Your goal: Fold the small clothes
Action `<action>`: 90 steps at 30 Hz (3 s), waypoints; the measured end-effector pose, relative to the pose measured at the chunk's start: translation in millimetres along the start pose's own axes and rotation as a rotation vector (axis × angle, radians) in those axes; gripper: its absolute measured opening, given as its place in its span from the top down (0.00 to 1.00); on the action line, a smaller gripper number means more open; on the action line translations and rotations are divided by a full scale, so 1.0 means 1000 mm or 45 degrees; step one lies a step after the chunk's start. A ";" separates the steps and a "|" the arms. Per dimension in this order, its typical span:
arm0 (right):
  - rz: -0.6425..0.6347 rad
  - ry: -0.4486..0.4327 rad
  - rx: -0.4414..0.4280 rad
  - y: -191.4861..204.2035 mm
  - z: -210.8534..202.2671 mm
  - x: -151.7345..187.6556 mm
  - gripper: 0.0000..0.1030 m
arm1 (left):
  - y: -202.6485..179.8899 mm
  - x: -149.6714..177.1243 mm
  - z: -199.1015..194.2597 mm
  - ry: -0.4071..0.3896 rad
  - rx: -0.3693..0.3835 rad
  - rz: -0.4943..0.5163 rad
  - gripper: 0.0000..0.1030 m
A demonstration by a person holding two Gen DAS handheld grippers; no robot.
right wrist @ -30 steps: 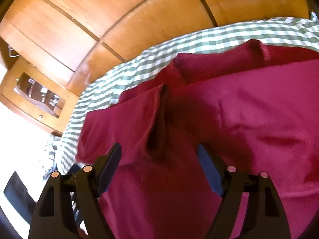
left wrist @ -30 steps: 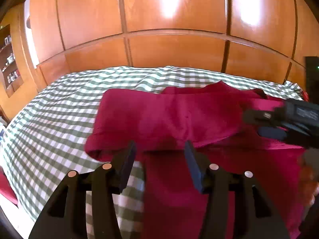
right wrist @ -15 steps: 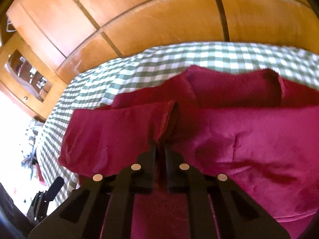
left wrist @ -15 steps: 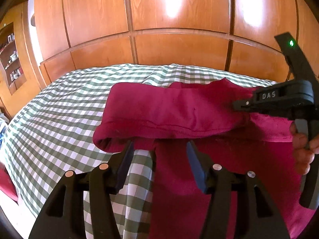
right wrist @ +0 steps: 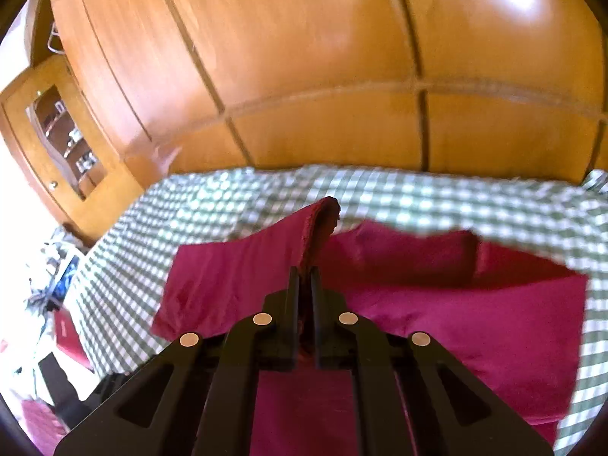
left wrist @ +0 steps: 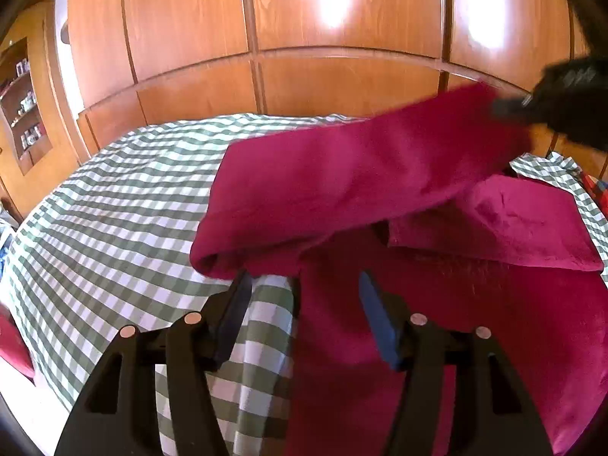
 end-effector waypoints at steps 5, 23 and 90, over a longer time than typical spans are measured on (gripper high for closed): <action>0.031 -0.082 0.121 -0.051 -0.043 -0.011 0.96 | -0.009 0.007 0.010 0.045 0.021 0.011 0.42; 0.492 0.088 0.465 -0.248 -0.040 0.103 0.96 | -0.017 0.020 0.030 0.148 0.001 0.068 0.37; -0.138 -0.054 0.745 -0.120 -0.044 0.103 0.32 | -0.046 -0.009 -0.009 0.010 0.122 0.094 0.27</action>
Point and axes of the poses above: each gripper's, at about its wrist camera, not at the fingertips, and z roughly the way its jaws point, y to its left, x to its underside, the point moved 8 cm from there along z, roughly the way its jaws point, and after that the axes turned 1 degree about -y, right-handed, at the moved point
